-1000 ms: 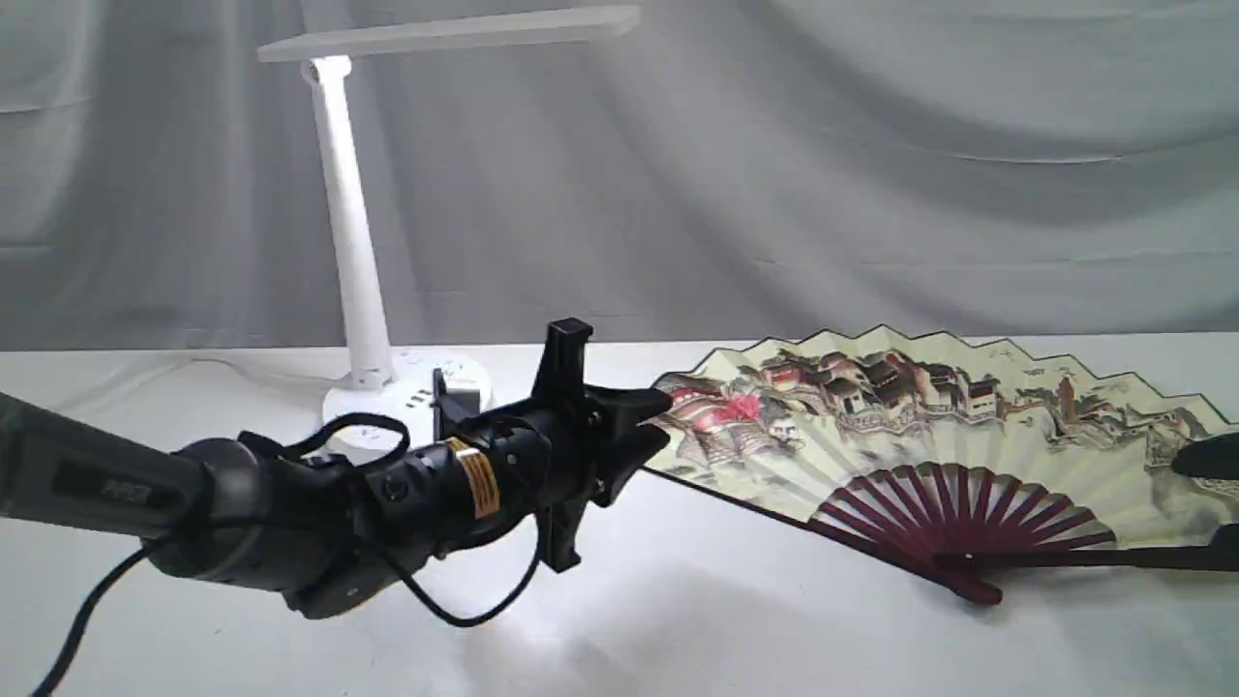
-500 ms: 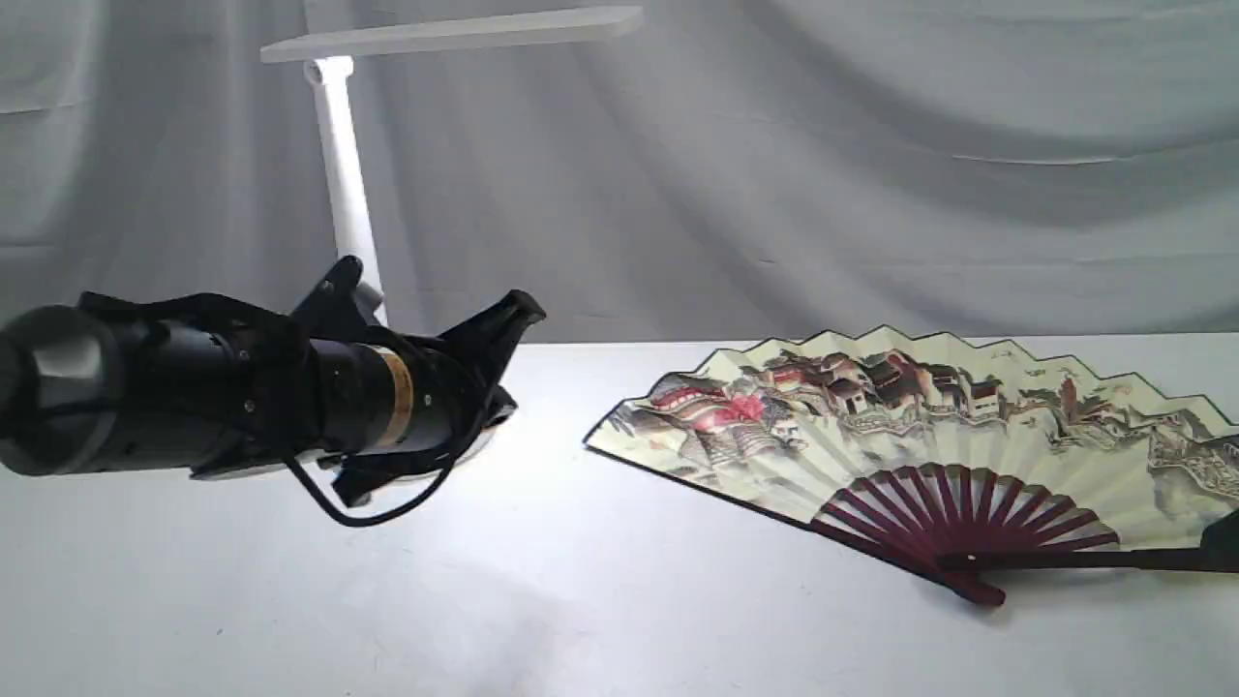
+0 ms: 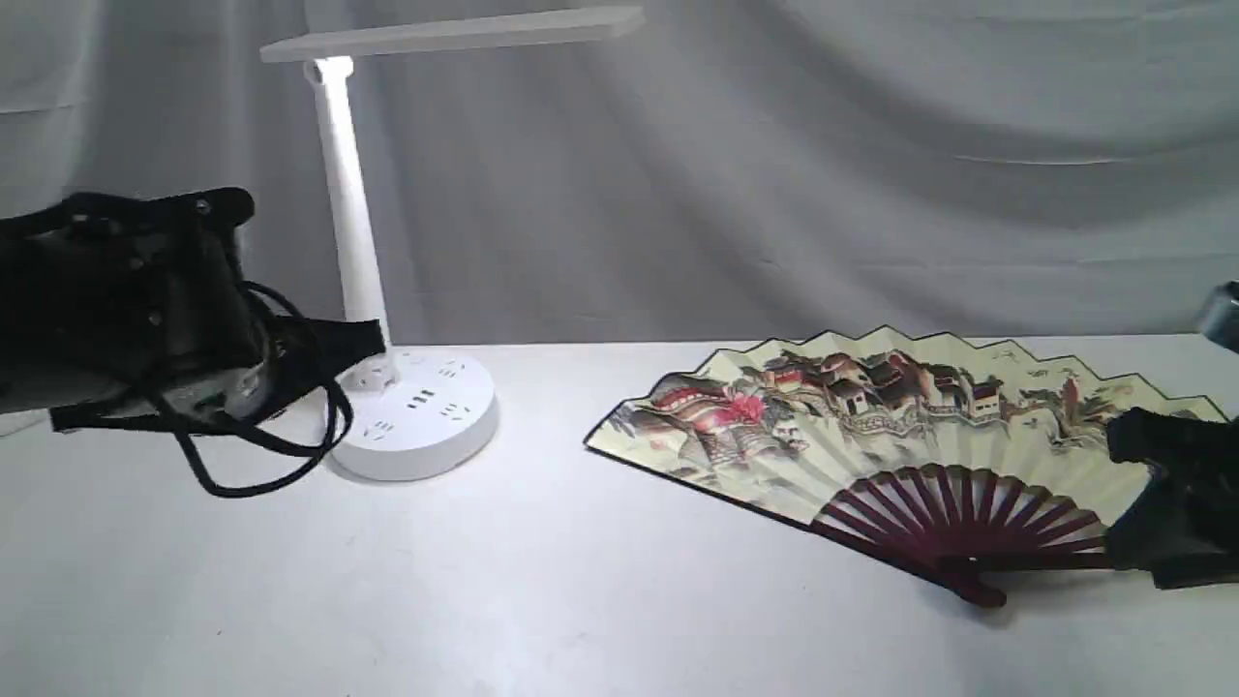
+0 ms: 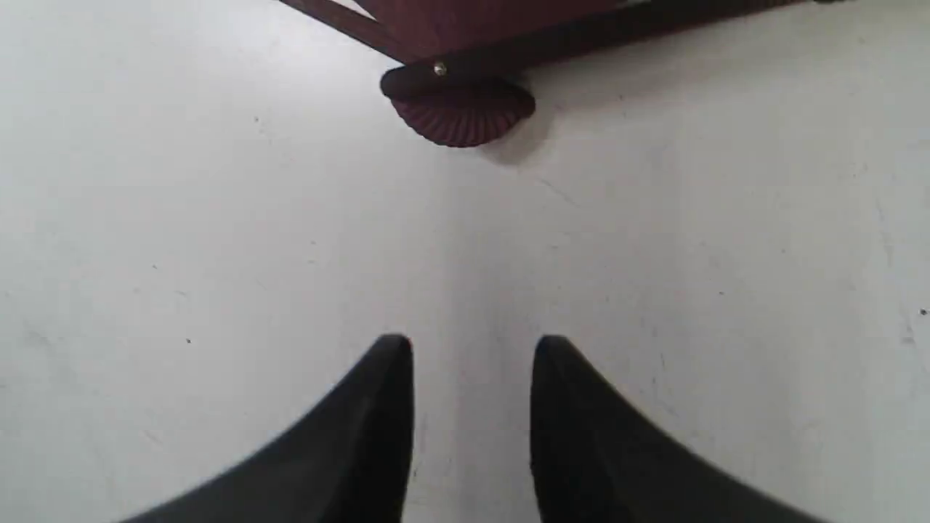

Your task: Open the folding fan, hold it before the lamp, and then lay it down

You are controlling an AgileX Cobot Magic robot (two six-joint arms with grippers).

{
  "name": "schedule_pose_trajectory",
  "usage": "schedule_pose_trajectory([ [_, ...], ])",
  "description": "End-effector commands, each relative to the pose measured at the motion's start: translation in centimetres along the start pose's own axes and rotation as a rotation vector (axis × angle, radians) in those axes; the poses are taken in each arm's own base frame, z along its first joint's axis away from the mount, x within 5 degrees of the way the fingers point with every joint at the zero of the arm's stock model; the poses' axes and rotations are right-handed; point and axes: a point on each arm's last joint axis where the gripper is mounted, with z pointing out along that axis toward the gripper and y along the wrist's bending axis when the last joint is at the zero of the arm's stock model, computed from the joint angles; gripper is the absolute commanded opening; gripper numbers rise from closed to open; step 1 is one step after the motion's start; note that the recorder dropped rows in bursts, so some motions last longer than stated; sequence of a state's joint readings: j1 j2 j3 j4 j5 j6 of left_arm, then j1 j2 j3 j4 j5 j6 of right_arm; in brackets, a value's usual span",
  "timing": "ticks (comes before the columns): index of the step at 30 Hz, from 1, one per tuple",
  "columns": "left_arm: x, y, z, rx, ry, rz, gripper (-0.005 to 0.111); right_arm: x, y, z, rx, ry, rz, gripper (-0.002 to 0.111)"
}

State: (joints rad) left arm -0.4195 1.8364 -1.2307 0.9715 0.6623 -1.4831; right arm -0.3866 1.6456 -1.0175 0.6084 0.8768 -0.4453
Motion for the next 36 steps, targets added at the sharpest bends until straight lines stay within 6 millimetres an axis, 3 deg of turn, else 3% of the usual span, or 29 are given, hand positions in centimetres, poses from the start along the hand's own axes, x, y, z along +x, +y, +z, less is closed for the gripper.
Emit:
schedule_pose_trajectory([
  [1,0.4,0.6,-1.1,-0.007,0.099,0.176,0.001,0.0,1.0,0.1,0.033,0.005,-0.075,0.028],
  [9,1.2,0.7,-4.1,0.161,0.309,0.400,0.000,0.8,1.7,0.9,0.206,0.088,-0.143,0.027],
  [14,-0.1,3.1,-5.4,0.193,0.382,0.372,0.000,1.1,2.5,1.2,0.262,0.108,-0.192,0.027],
  [16,-1.1,5.0,-5.7,0.201,0.404,0.339,0.000,1.1,2.8,1.3,0.262,0.112,-0.206,0.027],
  [21,-2.1,9.2,-5.7,0.189,0.419,0.294,0.000,1.1,2.9,1.4,0.272,0.114,-0.232,0.027],
  [26,-1.4,12.8,-4.7,0.140,0.454,0.243,0.000,0.8,1.9,1.0,0.382,0.109,-0.338,0.027],
  [31,-0.6,14.3,-3.5,0.126,0.436,0.198,0.000,0.7,1.9,1.0,0.390,0.098,-0.323,0.027],
  [36,0.0,14.2,-2.8,0.149,0.366,0.186,0.000,0.7,1.9,1.1,0.383,0.091,-0.317,0.027],
])
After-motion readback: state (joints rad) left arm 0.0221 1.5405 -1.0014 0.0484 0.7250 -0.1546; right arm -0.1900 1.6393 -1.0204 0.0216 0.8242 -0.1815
